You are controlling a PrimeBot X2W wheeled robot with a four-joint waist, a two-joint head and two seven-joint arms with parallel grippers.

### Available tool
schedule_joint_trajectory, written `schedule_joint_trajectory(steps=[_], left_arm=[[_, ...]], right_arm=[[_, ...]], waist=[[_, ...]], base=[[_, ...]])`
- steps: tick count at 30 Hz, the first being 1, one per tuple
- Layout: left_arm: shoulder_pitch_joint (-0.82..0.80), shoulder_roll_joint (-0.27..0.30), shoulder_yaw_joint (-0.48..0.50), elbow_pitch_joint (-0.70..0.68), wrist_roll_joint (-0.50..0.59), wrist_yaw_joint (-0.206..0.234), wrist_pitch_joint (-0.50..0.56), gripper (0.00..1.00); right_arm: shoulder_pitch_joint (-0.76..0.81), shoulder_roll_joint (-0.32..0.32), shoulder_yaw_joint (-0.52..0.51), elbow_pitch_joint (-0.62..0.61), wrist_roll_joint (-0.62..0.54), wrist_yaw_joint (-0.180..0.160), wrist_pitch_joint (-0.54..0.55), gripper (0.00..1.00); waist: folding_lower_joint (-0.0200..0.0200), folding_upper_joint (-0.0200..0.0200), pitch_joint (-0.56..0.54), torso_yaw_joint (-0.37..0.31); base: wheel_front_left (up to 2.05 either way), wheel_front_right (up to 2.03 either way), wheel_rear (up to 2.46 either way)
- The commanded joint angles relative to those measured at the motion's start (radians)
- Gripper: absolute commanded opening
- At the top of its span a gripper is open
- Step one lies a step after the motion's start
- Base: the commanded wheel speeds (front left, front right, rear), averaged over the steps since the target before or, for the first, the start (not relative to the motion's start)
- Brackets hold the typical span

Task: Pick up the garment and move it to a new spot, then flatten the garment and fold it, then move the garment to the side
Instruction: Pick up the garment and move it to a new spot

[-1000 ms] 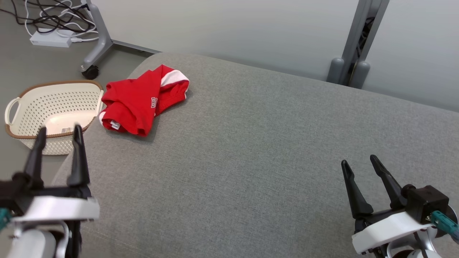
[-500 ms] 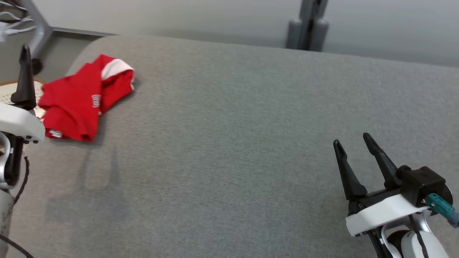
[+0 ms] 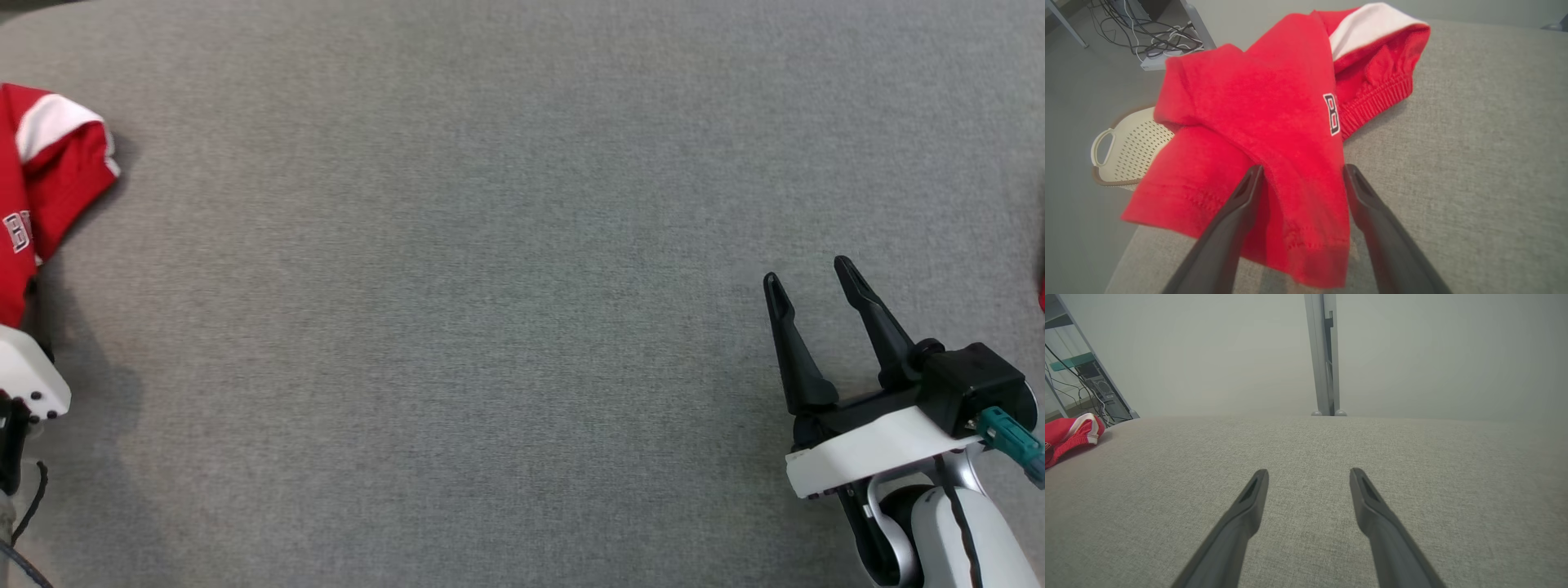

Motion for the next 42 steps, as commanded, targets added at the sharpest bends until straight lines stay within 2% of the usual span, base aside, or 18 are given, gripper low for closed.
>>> schedule_joint_trajectory(steps=[1, 2, 3, 4, 5, 10, 13, 16, 19, 26, 31, 36, 42], left_arm=[[-0.025, 0.005, 0.005, 0.022, -0.011, -0.002, -0.003, 1.00], [-0.031, 0.006, 0.007, 0.047, -0.013, 0.001, -0.006, 1.00], [-0.034, 0.007, 0.005, 0.070, -0.013, 0.000, -0.006, 0.94], [-0.040, 0.008, 0.007, 0.090, -0.014, 0.000, -0.016, 0.38], [-0.048, 0.014, 0.007, 0.101, -0.011, 0.001, -0.034, 0.00], [-0.085, 0.041, -0.001, 0.112, 0.018, 0.004, -0.175, 0.00], [-0.102, 0.066, 0.006, 0.058, 0.046, 0.026, -0.215, 0.00], [-0.084, 0.091, 0.034, -0.100, 0.092, 0.060, -0.220, 0.00], [-0.006, 0.088, 0.063, -0.288, 0.144, 0.087, -0.218, 0.00], [0.177, 0.025, 0.063, -0.706, 0.248, 0.114, -0.219, 0.00], [0.295, -0.028, 0.035, -0.936, 0.295, 0.139, -0.219, 0.00], [0.371, -0.073, -0.012, -1.047, 0.313, 0.146, -0.219, 0.00], [0.415, -0.133, -0.109, -1.110, 0.323, 0.130, -0.213, 0.00]], right_arm=[[-0.011, -0.005, -0.004, 0.004, -0.006, 0.000, -0.004, 1.00], [-0.015, -0.006, -0.007, 0.004, -0.009, 0.000, -0.005, 1.00], [-0.019, -0.006, -0.009, 0.004, -0.011, 0.000, -0.005, 1.00], [-0.019, -0.006, -0.011, 0.006, -0.013, 0.000, -0.005, 1.00], [-0.020, -0.005, -0.012, 0.007, -0.014, 0.000, -0.005, 1.00], [-0.007, -0.005, -0.027, 0.012, -0.012, 0.000, -0.013, 1.00], [0.004, -0.006, -0.040, 0.014, -0.006, 0.000, -0.022, 1.00], [0.015, -0.006, -0.049, 0.013, 0.000, 0.000, -0.026, 1.00], [0.029, -0.006, -0.056, 0.012, 0.007, 0.000, -0.032, 1.00], [0.047, -0.006, -0.081, 0.005, 0.015, 0.000, -0.036, 1.00], [0.064, -0.006, -0.084, 0.003, 0.023, 0.000, -0.041, 1.00], [0.066, -0.006, -0.088, 0.003, 0.032, 0.000, -0.045, 1.00], [0.064, -0.006, -0.082, 0.007, 0.041, 0.000, -0.049, 1.00]], waist=[[0.0000, 0.0000, 0.025, -0.025], [0.0000, 0.0000, 0.028, -0.027], [0.0000, 0.0000, 0.029, -0.028], [0.0000, 0.0000, 0.029, -0.029], [0.0000, 0.0000, 0.028, -0.030], [0.0000, 0.0000, -0.001, -0.023], [0.0000, 0.0000, -0.032, -0.018], [0.0000, 0.0000, -0.064, -0.011], [0.0000, 0.0000, -0.094, -0.006], [0.0000, 0.0000, -0.139, -0.007], [0.0000, 0.0000, -0.158, -0.024], [0.0000, 0.0000, -0.166, -0.047], [0.0000, 0.0000, -0.171, -0.113]], base=[[0.00, 0.00, 0.00], [0.00, 0.00, 0.00], [0.00, 0.00, 0.00], [0.00, 0.00, 0.00], [0.00, 0.00, 0.00], [0.00, 0.00, 0.00], [0.00, 0.00, 0.00], [0.00, 0.00, 0.00], [0.00, 0.00, 0.00], [0.00, 0.00, 0.00], [0.00, 0.00, 0.00], [0.00, 0.00, 0.00], [0.00, 0.00, 0.00]])
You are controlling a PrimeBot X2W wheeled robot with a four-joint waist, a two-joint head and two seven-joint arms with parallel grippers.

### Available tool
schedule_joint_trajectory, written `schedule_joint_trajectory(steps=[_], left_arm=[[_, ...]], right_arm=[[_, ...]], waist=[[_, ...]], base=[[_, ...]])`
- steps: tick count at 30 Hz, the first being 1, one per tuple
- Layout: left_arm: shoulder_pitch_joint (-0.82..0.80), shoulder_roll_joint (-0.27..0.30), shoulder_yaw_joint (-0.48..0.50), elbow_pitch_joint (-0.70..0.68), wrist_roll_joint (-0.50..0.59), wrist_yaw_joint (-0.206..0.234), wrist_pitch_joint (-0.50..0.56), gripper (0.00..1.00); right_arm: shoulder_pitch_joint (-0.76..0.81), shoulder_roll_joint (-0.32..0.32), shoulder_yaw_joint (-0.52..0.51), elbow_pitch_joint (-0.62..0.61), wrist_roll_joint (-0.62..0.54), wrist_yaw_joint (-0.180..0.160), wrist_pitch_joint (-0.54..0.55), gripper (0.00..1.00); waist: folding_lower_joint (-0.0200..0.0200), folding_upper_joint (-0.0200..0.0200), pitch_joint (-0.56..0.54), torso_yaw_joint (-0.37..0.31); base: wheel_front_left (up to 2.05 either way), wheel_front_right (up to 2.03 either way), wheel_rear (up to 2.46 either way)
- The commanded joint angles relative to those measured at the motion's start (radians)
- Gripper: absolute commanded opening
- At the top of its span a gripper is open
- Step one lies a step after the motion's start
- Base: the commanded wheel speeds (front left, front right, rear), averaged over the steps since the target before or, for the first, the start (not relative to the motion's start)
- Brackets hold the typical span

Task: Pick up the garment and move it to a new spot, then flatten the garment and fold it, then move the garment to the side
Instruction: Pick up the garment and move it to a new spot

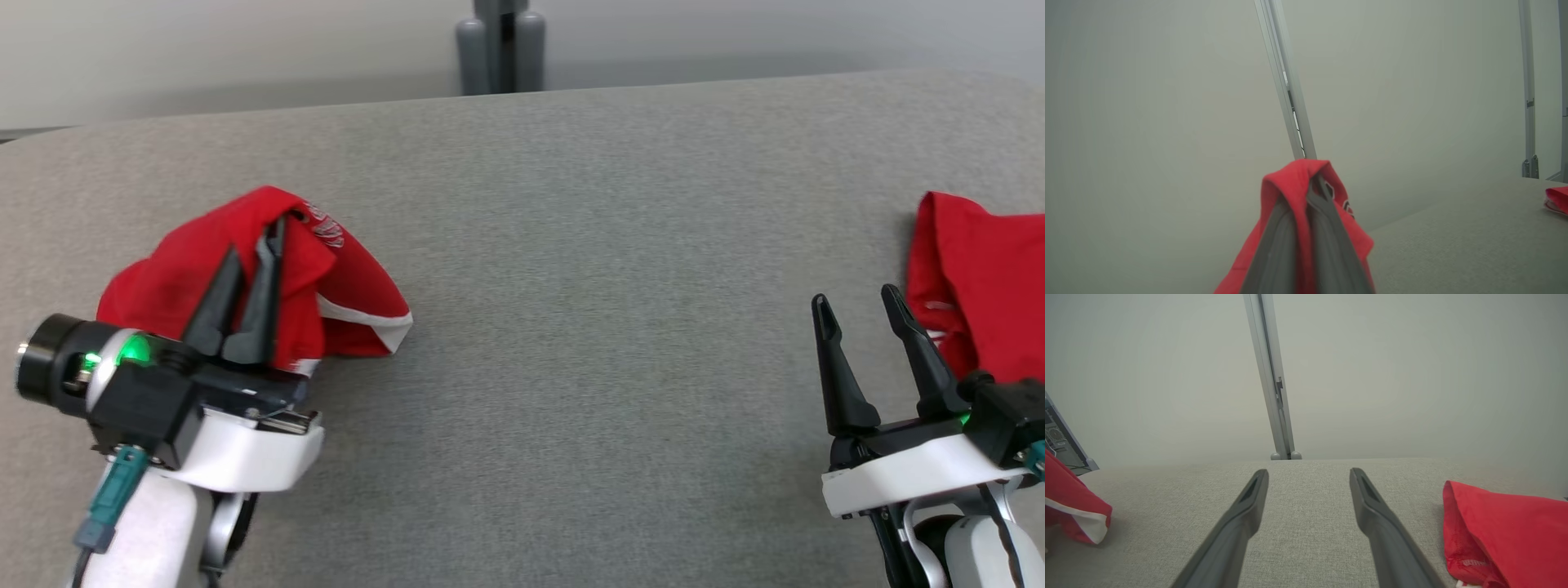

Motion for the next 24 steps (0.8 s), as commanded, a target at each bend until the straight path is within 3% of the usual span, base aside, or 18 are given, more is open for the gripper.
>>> schedule_joint_trajectory(steps=[1, 14, 20, 24], left_arm=[[0.003, -0.009, -0.013, -0.006, -0.004, -0.008, 0.002, 0.00], [-0.146, -0.139, -0.216, 0.214, -0.008, -0.123, 0.026, 0.00], [-0.221, -0.187, -0.289, 0.365, -0.006, -0.162, 0.051, 0.00], [-0.258, -0.212, -0.331, 0.461, -0.017, -0.184, 0.069, 0.00]], right_arm=[[-0.004, -0.006, 0.004, 0.002, 0.009, 0.000, -0.007, 1.00], [-0.019, -0.005, 0.038, 0.040, 0.072, 0.000, -0.048, 1.00], [-0.024, -0.005, 0.053, 0.073, 0.102, 0.000, -0.077, 1.00], [-0.031, -0.005, 0.053, 0.089, 0.114, 0.000, -0.093, 1.00]], waist=[[0.0000, -0.0001, 0.001, -0.041], [0.0000, -0.0001, 0.067, -0.313], [0.0000, -0.0001, 0.104, -0.394], [0.0000, -0.0001, 0.120, -0.408]], base=[[0.00, 0.00, 0.00], [0.00, 0.00, 0.00], [0.00, 0.00, 0.00], [0.00, 0.00, 0.00]])
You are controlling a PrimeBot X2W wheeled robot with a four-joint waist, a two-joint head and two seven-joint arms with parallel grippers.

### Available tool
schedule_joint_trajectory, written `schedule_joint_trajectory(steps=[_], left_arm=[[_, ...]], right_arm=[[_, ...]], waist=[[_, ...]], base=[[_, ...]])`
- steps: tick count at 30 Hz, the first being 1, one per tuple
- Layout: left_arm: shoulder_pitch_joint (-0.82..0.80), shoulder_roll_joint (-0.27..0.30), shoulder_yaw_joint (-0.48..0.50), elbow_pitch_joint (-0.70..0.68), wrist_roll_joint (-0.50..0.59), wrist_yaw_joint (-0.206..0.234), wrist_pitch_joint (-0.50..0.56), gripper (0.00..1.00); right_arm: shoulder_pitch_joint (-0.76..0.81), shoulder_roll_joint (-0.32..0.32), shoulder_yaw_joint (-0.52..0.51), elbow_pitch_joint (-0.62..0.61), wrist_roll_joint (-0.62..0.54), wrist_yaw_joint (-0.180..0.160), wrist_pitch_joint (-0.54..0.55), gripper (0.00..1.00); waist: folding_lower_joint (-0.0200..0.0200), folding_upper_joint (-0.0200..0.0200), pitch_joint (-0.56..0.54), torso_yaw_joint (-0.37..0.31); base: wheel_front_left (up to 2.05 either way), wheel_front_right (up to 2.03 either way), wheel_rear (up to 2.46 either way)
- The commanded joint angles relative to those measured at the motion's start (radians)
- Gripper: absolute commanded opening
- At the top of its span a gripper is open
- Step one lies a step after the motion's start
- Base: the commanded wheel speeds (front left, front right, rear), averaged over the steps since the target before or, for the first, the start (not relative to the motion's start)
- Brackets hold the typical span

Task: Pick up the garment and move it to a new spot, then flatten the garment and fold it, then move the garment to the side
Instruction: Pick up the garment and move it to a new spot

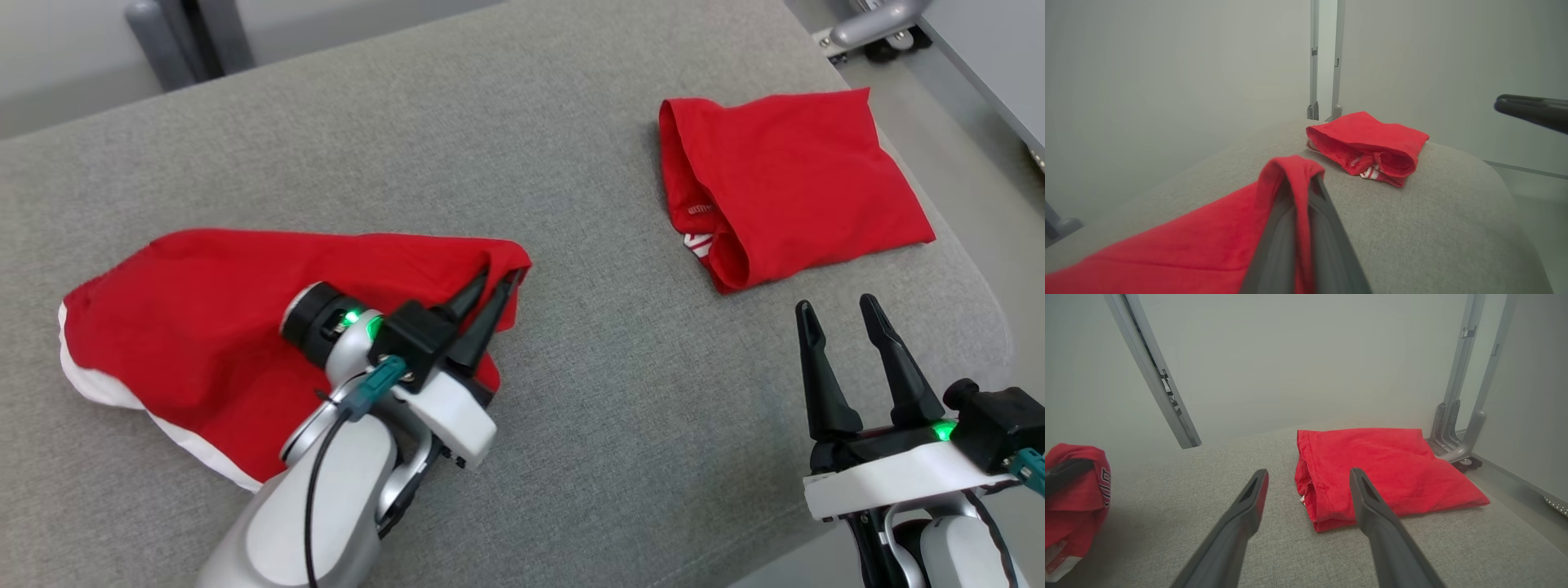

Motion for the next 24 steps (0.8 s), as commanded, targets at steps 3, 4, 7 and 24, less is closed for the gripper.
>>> schedule_joint_trajectory(steps=[3, 4, 7, 24], left_arm=[[-0.039, -0.014, -0.038, 0.042, -0.011, -0.020, -0.015, 1.00], [-0.043, -0.019, -0.048, 0.050, -0.015, -0.024, -0.021, 1.00], [-0.044, -0.025, -0.058, 0.042, -0.022, -0.023, -0.036, 1.00], [0.096, 0.063, -0.007, -0.184, -0.077, 0.029, -0.005, 1.00]], right_arm=[[-0.015, -0.004, -0.004, 0.019, 0.009, 0.000, -0.020, 1.00], [-0.018, -0.004, -0.007, 0.022, 0.009, 0.000, -0.022, 1.00], [-0.023, -0.004, -0.016, 0.027, -0.003, 0.000, -0.028, 1.00], [-0.007, -0.005, -0.074, -0.001, -0.065, 0.000, 0.022, 1.00]], waist=[[0.0000, -0.0001, 0.019, -0.005], [0.0000, -0.0001, 0.016, 0.002], [0.0000, -0.0001, 0.004, 0.033], [0.0000, -0.0001, -0.077, 0.237]], base=[[0.00, 0.00, 0.00], [0.00, 0.00, 0.00], [0.00, 0.00, 0.00], [0.00, 0.00, 0.00]])
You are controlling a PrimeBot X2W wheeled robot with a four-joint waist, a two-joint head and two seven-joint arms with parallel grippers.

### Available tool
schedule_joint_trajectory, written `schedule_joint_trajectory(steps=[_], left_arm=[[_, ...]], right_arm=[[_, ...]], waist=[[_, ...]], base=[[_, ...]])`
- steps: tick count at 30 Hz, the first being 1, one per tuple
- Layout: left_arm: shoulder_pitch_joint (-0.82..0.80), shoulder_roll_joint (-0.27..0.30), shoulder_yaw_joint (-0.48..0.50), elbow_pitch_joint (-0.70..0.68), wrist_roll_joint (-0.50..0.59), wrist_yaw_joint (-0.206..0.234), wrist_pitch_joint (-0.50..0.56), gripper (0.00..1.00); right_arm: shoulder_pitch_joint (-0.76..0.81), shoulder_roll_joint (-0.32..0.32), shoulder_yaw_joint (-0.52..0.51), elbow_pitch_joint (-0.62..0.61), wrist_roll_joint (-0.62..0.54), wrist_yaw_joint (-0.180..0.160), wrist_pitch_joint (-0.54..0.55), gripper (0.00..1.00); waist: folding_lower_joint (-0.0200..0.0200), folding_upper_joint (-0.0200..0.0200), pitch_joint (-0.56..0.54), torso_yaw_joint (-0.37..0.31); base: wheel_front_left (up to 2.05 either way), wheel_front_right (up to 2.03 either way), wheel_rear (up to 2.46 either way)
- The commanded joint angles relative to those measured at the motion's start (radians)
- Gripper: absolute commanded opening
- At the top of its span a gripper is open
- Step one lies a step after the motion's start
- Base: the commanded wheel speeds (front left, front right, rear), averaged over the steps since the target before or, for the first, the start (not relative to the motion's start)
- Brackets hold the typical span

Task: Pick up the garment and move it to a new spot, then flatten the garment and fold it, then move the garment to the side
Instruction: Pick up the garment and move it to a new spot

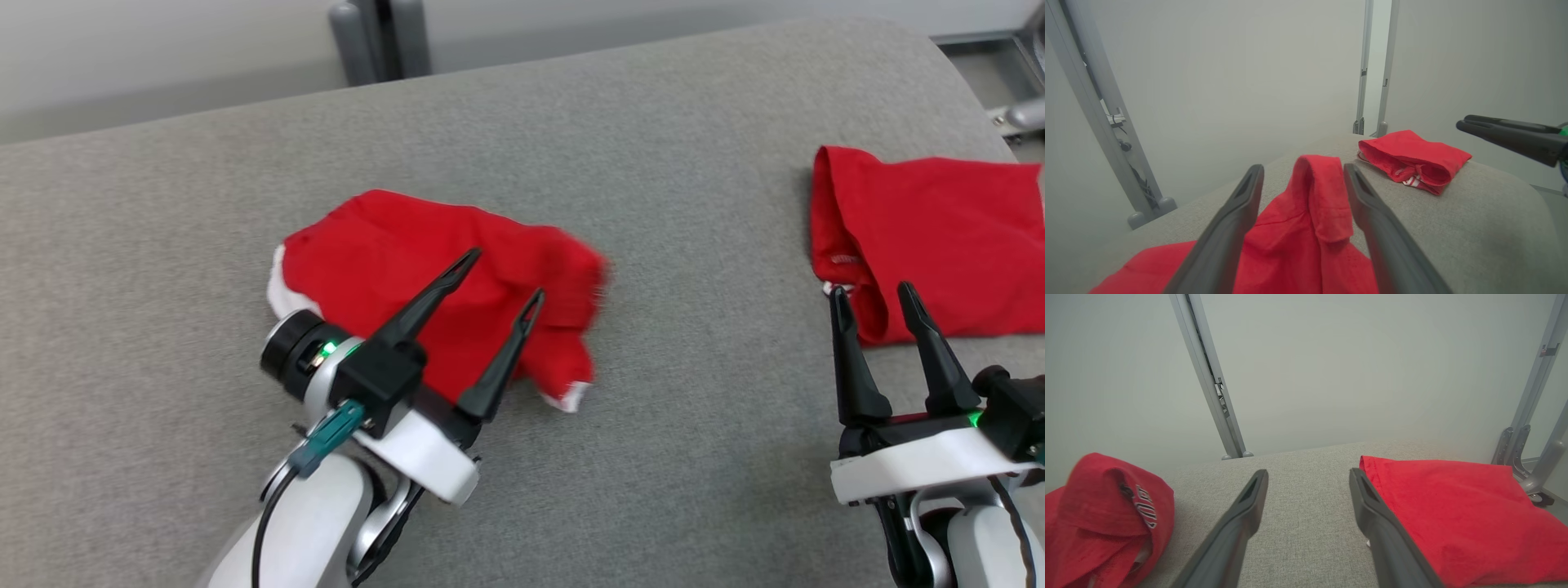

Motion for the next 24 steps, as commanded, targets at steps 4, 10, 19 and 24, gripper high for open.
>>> schedule_joint_trajectory(steps=[4, 10, 19, 24], left_arm=[[0.061, 0.041, 0.021, -0.057, -0.017, 0.024, 0.016, 1.00], [0.143, 0.075, 0.110, -0.134, -0.057, 0.101, -0.008, 1.00], [0.235, 0.130, 0.304, -0.180, -0.118, 0.198, -0.053, 1.00], [0.288, 0.161, 0.378, -0.174, -0.132, 0.217, -0.063, 1.00]], right_arm=[[0.021, -0.006, -0.016, -0.019, -0.007, 0.000, 0.013, 1.00], [0.042, -0.006, -0.032, -0.045, -0.020, 0.000, 0.026, 1.00], [0.061, -0.006, -0.036, -0.080, -0.046, 0.000, 0.061, 1.00], [0.079, -0.006, -0.027, -0.081, -0.058, 0.000, 0.074, 1.00]], waist=[[0.0000, 0.0000, -0.033, 0.041], [0.0000, 0.0000, -0.052, 0.076], [0.0000, 0.0000, -0.081, 0.134], [0.0000, 0.0000, -0.103, 0.150]], base=[[0.00, 0.00, 0.00], [0.00, 0.00, 0.00], [0.00, 0.00, 0.00], [0.00, 0.00, 0.00]])
